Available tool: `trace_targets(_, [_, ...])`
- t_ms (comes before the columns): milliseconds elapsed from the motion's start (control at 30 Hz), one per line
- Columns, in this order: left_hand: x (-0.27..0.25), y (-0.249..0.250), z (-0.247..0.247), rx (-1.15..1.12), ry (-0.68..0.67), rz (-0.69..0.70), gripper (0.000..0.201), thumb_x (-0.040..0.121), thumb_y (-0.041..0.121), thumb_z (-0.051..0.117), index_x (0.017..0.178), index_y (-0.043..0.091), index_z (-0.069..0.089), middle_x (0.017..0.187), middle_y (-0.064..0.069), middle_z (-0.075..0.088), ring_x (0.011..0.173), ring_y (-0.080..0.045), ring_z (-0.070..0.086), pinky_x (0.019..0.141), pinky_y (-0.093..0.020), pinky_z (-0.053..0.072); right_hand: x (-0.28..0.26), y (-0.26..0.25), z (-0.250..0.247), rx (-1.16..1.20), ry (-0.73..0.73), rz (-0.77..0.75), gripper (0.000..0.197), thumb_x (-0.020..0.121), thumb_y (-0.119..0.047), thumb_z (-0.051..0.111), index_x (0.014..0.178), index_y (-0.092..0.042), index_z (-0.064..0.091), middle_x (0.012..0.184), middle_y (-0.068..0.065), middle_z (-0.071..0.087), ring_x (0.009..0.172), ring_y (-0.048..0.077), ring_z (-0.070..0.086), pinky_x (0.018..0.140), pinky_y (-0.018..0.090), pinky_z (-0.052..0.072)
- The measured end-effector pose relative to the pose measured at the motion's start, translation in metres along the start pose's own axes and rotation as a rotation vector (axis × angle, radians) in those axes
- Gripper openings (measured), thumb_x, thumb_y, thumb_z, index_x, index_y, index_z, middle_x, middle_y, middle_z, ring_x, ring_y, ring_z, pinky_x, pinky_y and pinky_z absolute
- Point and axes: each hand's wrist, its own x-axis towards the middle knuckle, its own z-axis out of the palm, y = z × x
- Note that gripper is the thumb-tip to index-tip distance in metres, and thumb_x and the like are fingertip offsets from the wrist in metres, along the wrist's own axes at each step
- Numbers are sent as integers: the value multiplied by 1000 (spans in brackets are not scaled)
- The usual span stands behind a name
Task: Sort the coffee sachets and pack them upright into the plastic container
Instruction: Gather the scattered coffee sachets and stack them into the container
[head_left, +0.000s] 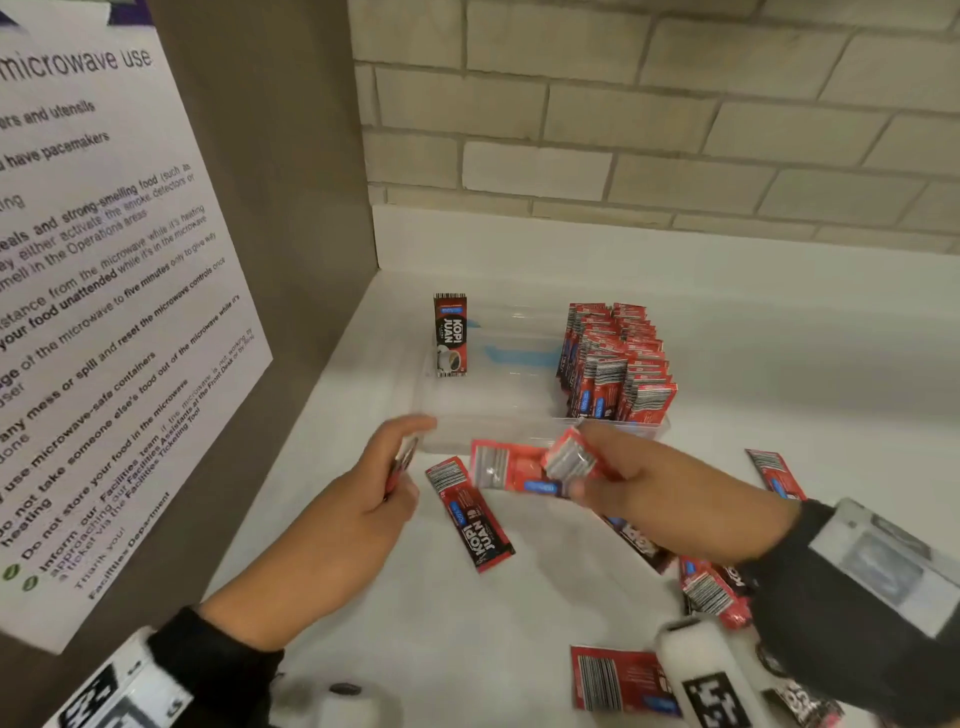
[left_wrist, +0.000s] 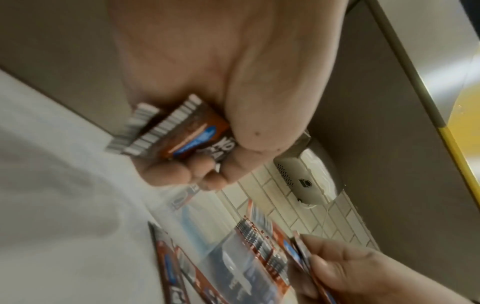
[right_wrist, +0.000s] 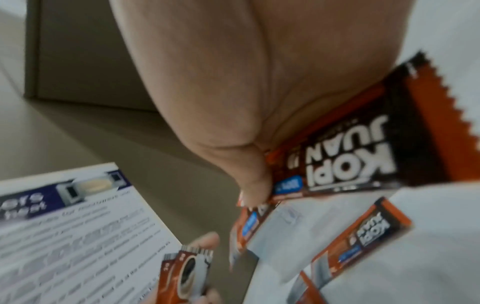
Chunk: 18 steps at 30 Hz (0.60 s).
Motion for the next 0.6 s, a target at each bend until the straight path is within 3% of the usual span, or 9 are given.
trace_targets(67, [3,9,4,-195,6,-20,51,96,18,45,112,65,37,64,10,51,51,-7,37,54,-25,36,6,-6,6,271,46,47,16,94,-12,49,108,-16,55,102,15,65,85,22,59,79,34,46])
trace_targets(100, [5,12,6,-315,6,-45,44,96,22,48,107,64,41,60,14,52,49,-6,34,49,-21,33,9,-9,11,410,58,58,18,92,-8,49,106,-17,57,103,14,66,88,26,61,80,36,46])
trace_targets(167, [8,20,7,-588,14,-130,17,92,36,57,94,52,52,59,11,46,48,-7,30,44,-21,23,17,-16,21,605,101,41,21,89,-3,51,100,-18,59,99,8,69,88,24,65,81,35,49])
trace_targets(200, [10,22,7,-720,32,-160,10,86,43,62,90,45,53,64,7,44,49,-8,30,46,-24,20,21,-20,27,621,143,18,19,89,-3,53,98,-17,59,97,7,69,87,23,66,81,36,52])
trace_targets(300, [15,25,10,-917,108,-223,26,74,51,59,87,32,47,69,2,51,51,-8,37,44,-23,29,30,-32,42,415,319,-89,14,83,-9,66,92,-15,57,92,12,69,83,28,67,78,45,54])
trace_targets(367, [16,28,13,-955,102,-211,33,75,53,55,93,29,42,68,1,56,53,-10,44,47,-25,34,35,-39,53,292,369,-185,20,80,-12,70,88,-19,53,77,4,66,68,17,63,64,32,53])
trace_targets(433, [16,30,17,-939,78,-180,40,75,53,55,105,32,39,67,0,62,55,-12,52,53,-29,36,37,-47,62,160,355,-270,25,77,-17,73,88,-18,50,67,-4,59,56,7,53,53,19,43])
trace_targets(500, [17,28,19,-927,81,-188,43,76,46,55,117,41,40,65,3,65,56,-11,60,55,-28,43,38,-51,67,131,297,-319,31,73,-21,77,91,-14,53,70,-2,59,57,9,53,55,21,43])
trace_targets(600, [17,24,15,-943,85,-221,26,92,35,46,116,45,48,63,3,65,54,-10,63,48,-26,52,37,-52,63,242,132,-306,39,69,-27,81,100,-14,62,82,-1,60,62,4,52,61,16,44])
